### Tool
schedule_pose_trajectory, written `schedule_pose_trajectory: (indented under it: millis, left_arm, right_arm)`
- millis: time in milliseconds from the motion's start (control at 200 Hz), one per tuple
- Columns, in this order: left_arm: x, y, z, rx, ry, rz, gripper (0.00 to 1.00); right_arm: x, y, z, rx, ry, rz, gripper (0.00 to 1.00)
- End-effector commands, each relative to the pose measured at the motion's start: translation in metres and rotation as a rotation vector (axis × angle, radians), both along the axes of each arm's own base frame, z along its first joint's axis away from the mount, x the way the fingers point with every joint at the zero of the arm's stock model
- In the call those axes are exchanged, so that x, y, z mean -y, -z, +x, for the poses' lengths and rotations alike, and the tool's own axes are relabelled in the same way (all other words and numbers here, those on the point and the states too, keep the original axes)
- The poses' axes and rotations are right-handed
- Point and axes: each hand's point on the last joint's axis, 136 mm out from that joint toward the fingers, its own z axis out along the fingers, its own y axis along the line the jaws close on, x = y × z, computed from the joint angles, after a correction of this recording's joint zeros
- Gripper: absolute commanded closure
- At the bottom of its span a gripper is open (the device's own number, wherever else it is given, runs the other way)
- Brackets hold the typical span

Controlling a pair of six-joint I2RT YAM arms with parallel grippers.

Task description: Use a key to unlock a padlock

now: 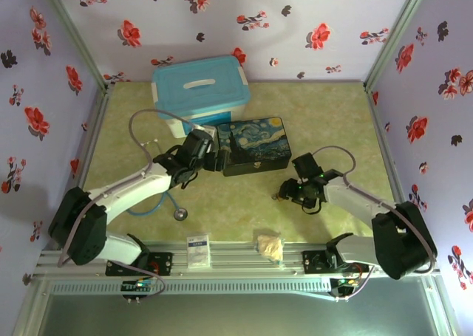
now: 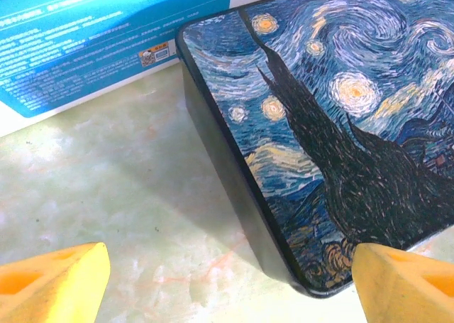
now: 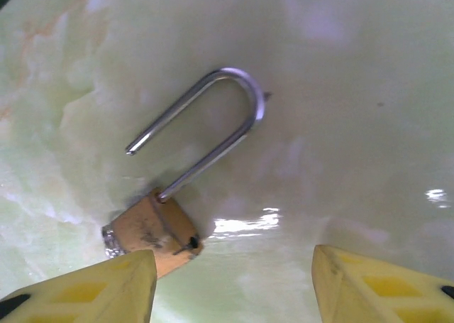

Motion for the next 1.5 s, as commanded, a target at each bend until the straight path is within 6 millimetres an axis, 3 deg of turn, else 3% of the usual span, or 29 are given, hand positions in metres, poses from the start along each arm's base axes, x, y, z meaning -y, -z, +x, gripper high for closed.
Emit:
schedule_pose_trajectory:
  millis: [0, 455, 805, 1040, 1250, 1385, 1495]
  left_arm:
    - [-0.009, 0.002, -0.004, -0.009, -0.031, -0.011, 0.11]
    - [-0.012, 0.018, -0.013, -0.053, -0.046, -0.034, 0.11]
    - [-0.012, 0.018, -0.014, -0.056, -0.048, -0.040, 0.11]
    - [-0.012, 0.017, -0.014, -0.053, -0.052, -0.050, 0.11]
    - [-0.011, 0.015, -0.014, -0.054, -0.054, -0.060, 0.11]
    - [-0.013, 0.010, -0.017, -0.048, -0.056, -0.071, 0.11]
    - [-0.013, 0.009, -0.020, -0.044, -0.061, -0.097, 0.08]
  right_arm:
    - [0.000, -0.004, 0.016, 0.048, 0.065, -0.040, 0.38]
    - [-0.030, 0.008, 0.020, 0.051, -0.070, -0.175, 0.37]
    - [-0.006, 0.015, -0.013, -0.047, -0.168, -0.274, 0.40]
    - [0.014, 0.004, -0.032, -0.072, -0.196, -0.323, 0.40]
    - [0.025, -0.007, -0.035, -0.075, -0.192, -0.372, 0.41]
    - [0.023, -0.017, -0.028, -0.020, -0.169, -0.354, 0.41]
    - [0.000, -0.027, -0.013, 0.057, -0.141, -0.237, 0.38]
